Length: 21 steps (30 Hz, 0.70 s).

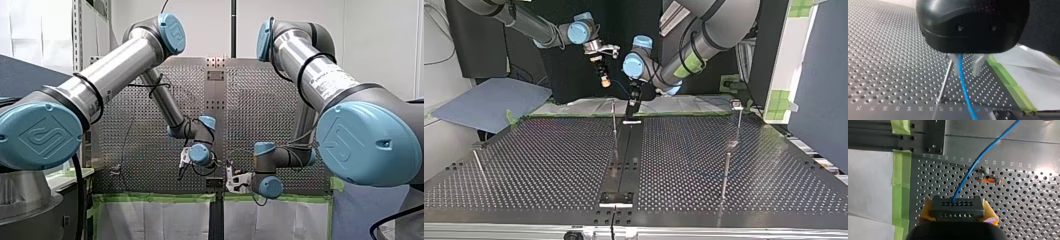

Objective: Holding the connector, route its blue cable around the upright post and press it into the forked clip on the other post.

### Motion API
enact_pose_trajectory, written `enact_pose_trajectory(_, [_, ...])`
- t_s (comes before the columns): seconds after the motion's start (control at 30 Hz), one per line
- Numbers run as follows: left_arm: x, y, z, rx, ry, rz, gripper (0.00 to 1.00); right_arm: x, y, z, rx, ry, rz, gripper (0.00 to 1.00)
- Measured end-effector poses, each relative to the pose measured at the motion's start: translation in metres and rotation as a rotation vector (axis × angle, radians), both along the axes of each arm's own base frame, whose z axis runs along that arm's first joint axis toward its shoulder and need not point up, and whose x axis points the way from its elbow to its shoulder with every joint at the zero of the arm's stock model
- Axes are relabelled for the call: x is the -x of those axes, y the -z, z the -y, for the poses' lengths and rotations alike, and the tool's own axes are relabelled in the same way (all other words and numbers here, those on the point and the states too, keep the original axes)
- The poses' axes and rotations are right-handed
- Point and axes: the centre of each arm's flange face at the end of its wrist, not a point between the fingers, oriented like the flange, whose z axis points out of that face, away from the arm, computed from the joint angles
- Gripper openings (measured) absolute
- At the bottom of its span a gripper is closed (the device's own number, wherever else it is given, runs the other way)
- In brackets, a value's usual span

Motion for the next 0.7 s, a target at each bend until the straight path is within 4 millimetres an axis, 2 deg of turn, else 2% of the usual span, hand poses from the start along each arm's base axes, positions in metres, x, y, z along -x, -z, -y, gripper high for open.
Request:
enact_pose_trajectory(0.23, [0.0006, 0.0008, -0.0019, -0.006, -0.013, 0.002, 0.1, 0.0011, 0.0003, 0.0005, -0.003, 0.003, -0.003, 0.0])
enact_pose_trajectory(0.27, [0.0008, 0.0011, -0.0023, -0.006, -0.014, 0.002, 0.06, 0.0011, 0.0004, 0.0005, -0.003, 0.003, -0.004, 0.0])
enact_pose_trajectory(0.43, [0.0008, 0.0016, -0.0023, -0.005, -0.013, 0.005, 0.06, 0.0013, 0.0007, -0.0001, -0.003, 0.002, -0.011, 0.0])
enact_pose_trajectory(0.57, [0.001, 0.0017, -0.0017, -0.003, -0.01, 0.005, 0.12, 0.0007, 0.0009, -0.0011, -0.002, 0.0, -0.016, 0.0])
enact_pose_trajectory(0.7, [0.0011, 0.0017, -0.0015, -0.004, -0.007, 0.005, 0.09, 0.0004, 0.001, -0.0015, -0.002, -0.001, -0.017, 0.0])
